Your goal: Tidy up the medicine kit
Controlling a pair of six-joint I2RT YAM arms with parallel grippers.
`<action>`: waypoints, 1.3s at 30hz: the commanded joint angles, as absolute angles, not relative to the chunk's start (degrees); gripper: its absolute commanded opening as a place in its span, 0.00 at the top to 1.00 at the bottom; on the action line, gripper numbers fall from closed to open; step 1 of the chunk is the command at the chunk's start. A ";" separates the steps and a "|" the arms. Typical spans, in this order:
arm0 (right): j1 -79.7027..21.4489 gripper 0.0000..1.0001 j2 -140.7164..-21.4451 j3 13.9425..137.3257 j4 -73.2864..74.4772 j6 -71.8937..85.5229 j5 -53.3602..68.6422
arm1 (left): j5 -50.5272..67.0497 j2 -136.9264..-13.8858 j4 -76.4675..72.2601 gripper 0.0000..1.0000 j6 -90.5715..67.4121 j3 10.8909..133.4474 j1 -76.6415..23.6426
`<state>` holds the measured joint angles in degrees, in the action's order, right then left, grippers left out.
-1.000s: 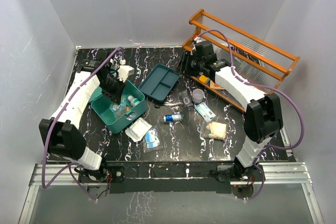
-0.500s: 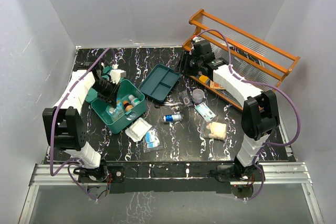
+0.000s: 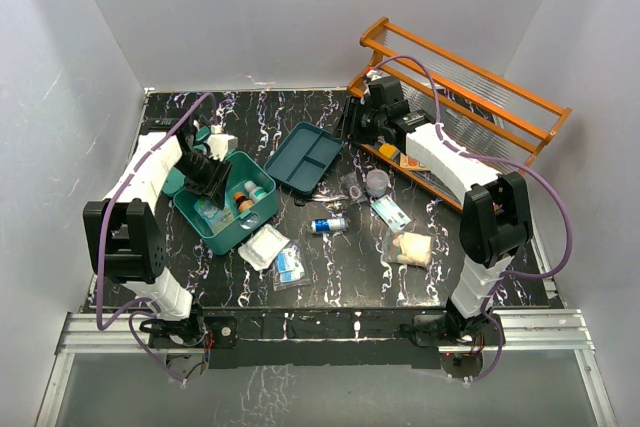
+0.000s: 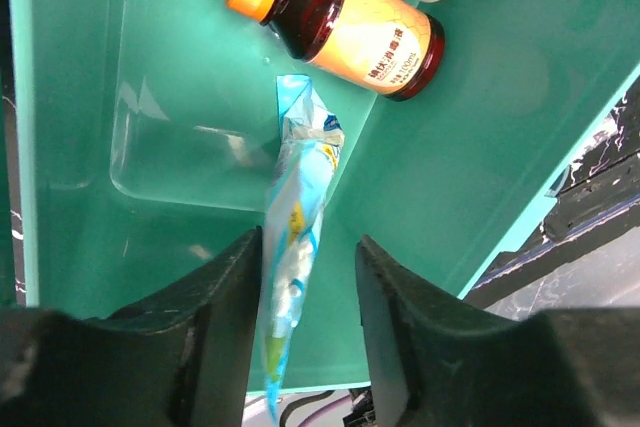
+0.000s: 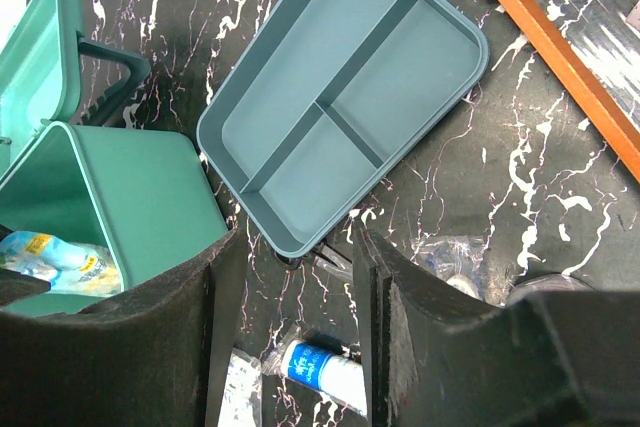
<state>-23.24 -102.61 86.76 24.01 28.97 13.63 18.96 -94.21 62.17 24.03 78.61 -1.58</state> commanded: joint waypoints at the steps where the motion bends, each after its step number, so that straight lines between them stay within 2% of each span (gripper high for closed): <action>1: -23.15 0.55 -101.22 88.62 21.26 28.21 13.97 | 17.05 -91.71 63.10 0.57 22.46 79.80 -1.01; 23: -23.19 0.55 -100.81 87.80 20.62 28.48 14.36 | 10.85 -90.19 60.37 0.52 22.52 81.24 -0.88; 25: -23.16 0.55 -100.79 87.68 20.51 28.48 14.40 | 11.31 -90.30 59.99 0.55 22.57 80.60 -0.93; 33: -23.18 0.55 -100.10 86.73 20.50 28.56 14.46 | 10.02 -89.32 57.19 0.75 23.21 76.35 -0.88; 39: -23.20 0.55 -100.11 86.10 20.28 28.74 14.66 | 10.27 -87.30 54.61 0.83 23.83 71.40 -0.97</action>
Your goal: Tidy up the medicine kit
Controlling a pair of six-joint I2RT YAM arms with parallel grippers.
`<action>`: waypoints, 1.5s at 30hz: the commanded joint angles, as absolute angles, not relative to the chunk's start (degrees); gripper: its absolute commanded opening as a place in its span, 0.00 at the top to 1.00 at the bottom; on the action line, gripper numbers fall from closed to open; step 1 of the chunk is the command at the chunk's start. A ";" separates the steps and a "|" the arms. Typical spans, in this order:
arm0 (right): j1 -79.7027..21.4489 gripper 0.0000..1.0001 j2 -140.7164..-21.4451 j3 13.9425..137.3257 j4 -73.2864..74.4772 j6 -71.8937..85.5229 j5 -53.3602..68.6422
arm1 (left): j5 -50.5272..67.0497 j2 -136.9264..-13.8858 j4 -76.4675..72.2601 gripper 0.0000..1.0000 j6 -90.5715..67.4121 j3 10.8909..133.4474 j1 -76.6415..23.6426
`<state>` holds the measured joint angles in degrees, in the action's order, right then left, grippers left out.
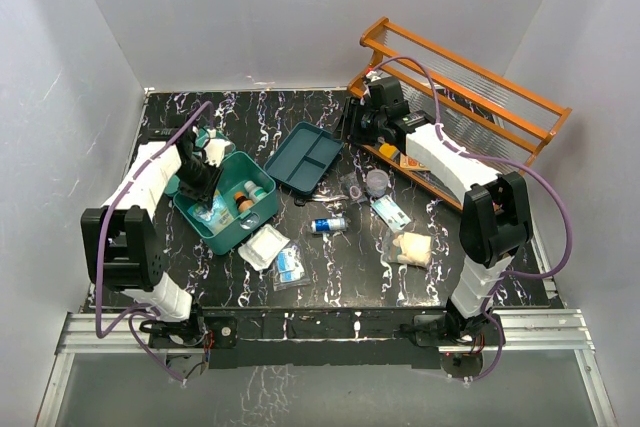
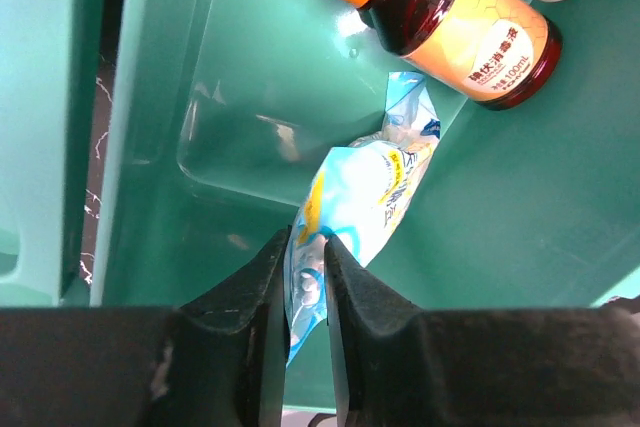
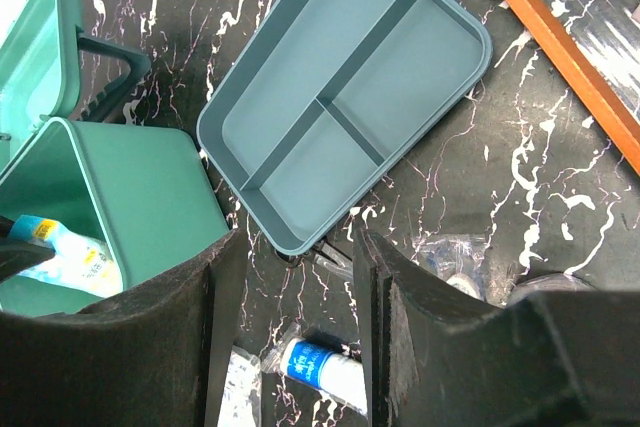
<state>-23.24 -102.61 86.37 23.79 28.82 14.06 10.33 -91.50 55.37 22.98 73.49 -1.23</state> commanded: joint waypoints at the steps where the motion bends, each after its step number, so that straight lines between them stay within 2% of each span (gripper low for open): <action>1: -23.20 0.55 -100.12 86.05 20.22 28.78 14.67 | 10.22 -87.14 54.42 0.83 23.91 70.90 -1.01; 5: -23.18 0.55 -100.12 85.87 20.05 28.92 14.98 | 9.60 -86.54 54.31 0.82 23.72 70.96 -0.99; 10: -23.16 0.55 -100.12 85.61 20.03 29.13 15.20 | 8.30 -86.20 55.40 0.59 22.26 75.26 -0.98; 16: -23.20 0.55 -97.94 85.01 19.95 29.25 15.25 | 8.00 -84.86 56.00 0.49 20.78 78.15 -0.97; 20: -23.17 0.55 -97.32 84.35 19.78 29.34 15.29 | 8.90 -83.37 54.40 0.49 19.82 76.68 -1.04; 23: -23.19 0.55 -96.81 83.67 19.67 29.49 15.29 | 8.34 -82.81 52.15 0.53 17.09 73.71 -0.97; 26: -23.18 0.56 -96.40 82.95 19.51 29.66 15.28 | 7.56 -82.97 49.12 0.59 11.84 70.70 -1.02; 34: -23.16 0.56 -95.78 81.40 19.32 30.12 15.21 | 5.53 -79.18 34.09 0.60 -5.69 61.26 -2.80; 41: -23.20 0.56 -96.40 81.30 18.81 30.41 14.96 | -12.90 -81.93 30.16 0.64 -15.44 58.08 -10.50; 45: -23.20 0.56 -96.76 81.38 18.76 30.32 14.49 | -18.79 -83.87 31.32 0.69 -19.75 57.63 -11.23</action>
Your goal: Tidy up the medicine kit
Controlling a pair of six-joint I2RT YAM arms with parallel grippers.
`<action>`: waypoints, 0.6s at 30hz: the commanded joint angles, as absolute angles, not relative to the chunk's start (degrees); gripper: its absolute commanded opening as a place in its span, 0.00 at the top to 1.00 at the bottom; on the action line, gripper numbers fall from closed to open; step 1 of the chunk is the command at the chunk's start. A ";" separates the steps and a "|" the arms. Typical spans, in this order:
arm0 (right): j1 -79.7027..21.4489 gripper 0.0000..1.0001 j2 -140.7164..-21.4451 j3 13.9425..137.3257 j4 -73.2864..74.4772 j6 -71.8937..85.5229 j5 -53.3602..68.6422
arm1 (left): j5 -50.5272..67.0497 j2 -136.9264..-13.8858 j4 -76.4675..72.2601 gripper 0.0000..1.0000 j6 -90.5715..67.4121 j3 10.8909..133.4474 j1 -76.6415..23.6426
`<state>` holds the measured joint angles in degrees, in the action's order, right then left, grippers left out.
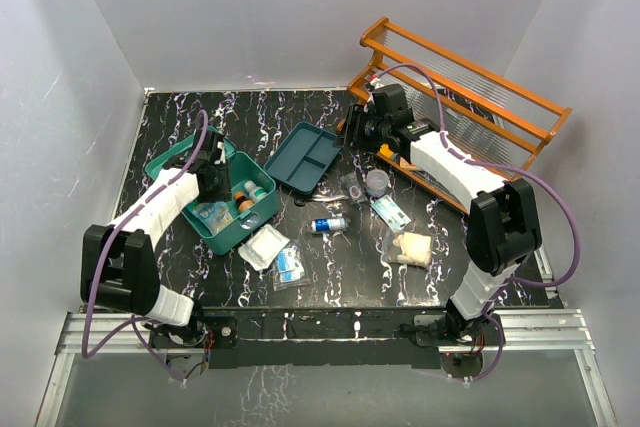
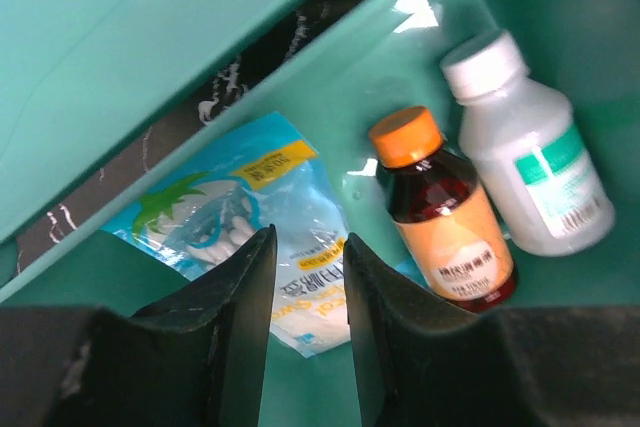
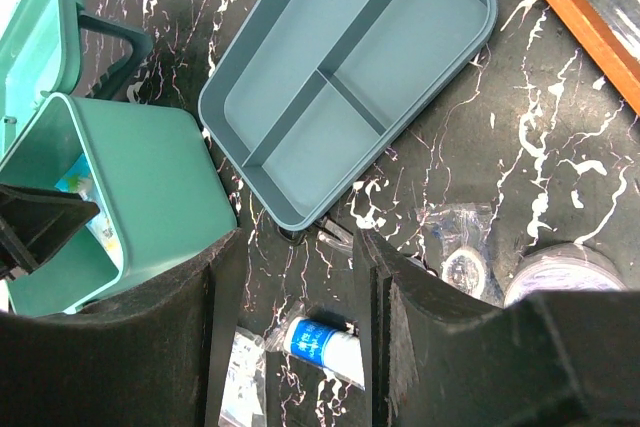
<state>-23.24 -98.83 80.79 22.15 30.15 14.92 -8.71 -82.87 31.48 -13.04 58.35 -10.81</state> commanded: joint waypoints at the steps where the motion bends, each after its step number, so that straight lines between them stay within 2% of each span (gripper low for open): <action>1: -23.20 0.56 -96.83 81.46 18.79 30.26 14.38 | -19.37 -83.99 31.32 0.70 -20.55 57.41 -11.32; 6: -23.19 0.56 -97.41 81.85 19.18 29.93 13.74 | -20.21 -83.65 29.60 0.76 -23.37 55.89 -11.27; 18: -23.20 0.56 -99.40 84.29 20.83 29.62 12.66 | -18.98 -85.63 27.78 0.79 -25.81 52.09 -11.32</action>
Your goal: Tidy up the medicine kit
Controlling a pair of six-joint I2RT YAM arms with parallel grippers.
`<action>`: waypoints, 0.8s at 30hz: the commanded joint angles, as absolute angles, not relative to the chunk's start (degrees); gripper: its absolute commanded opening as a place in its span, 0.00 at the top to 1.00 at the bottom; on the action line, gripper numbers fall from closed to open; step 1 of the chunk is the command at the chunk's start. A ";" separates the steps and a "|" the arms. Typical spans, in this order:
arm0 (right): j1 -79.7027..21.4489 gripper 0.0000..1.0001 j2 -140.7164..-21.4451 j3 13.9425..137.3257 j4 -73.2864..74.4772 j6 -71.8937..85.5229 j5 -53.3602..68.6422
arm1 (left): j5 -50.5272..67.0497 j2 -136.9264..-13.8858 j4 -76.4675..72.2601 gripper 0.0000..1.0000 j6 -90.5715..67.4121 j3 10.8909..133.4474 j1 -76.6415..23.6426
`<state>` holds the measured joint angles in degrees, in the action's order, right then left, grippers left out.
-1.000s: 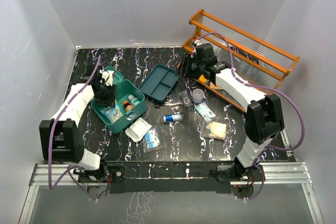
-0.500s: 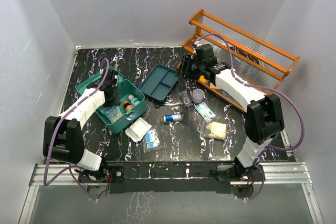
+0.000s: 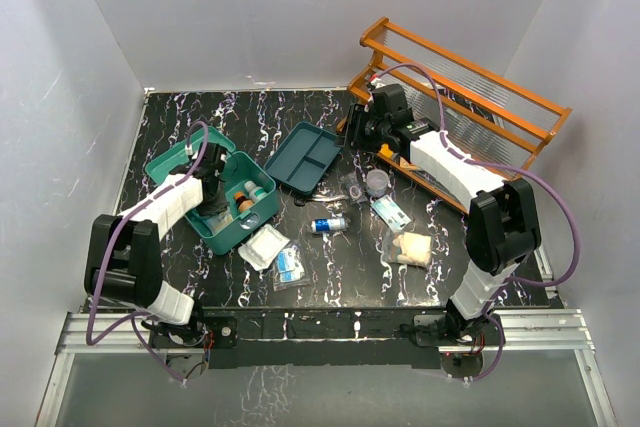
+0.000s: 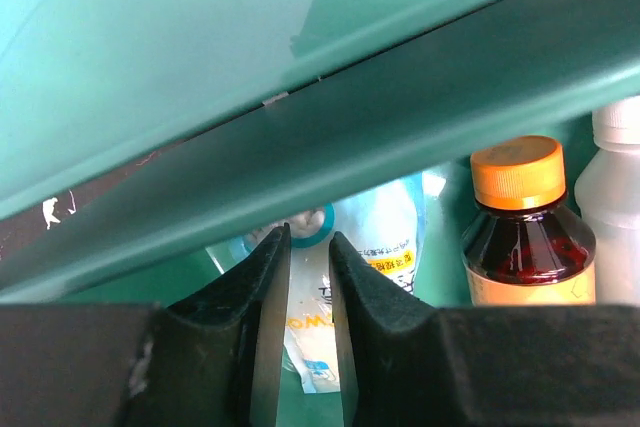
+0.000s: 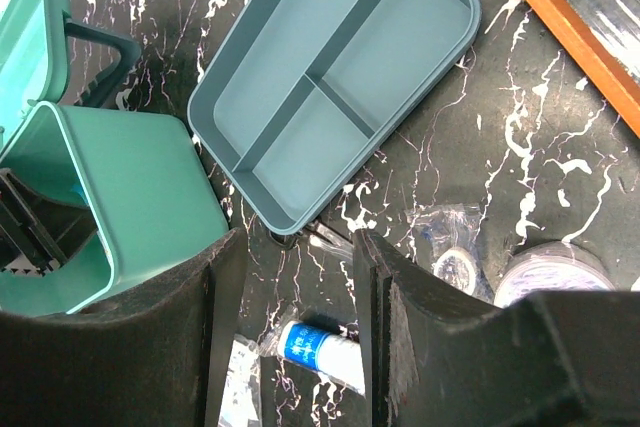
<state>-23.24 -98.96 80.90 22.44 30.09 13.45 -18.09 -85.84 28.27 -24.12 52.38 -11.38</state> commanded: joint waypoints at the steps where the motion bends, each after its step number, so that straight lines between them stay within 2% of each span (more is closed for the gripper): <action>1: -23.20 0.56 -99.40 84.55 20.97 29.70 12.66 | -18.80 -85.56 27.65 0.79 -25.98 52.07 -11.34; 10: -23.28 0.56 -101.01 85.48 21.36 30.39 11.50 | -20.14 -79.54 28.51 0.75 -24.71 55.57 -11.32; 22: -23.37 0.55 -93.83 80.57 21.38 33.11 3.48 | -14.17 -68.15 27.18 0.56 -17.39 64.41 -11.32; 24: -23.37 0.55 -92.11 79.01 22.21 34.62 0.65 | -16.14 -68.07 28.30 0.51 -15.34 67.68 -11.31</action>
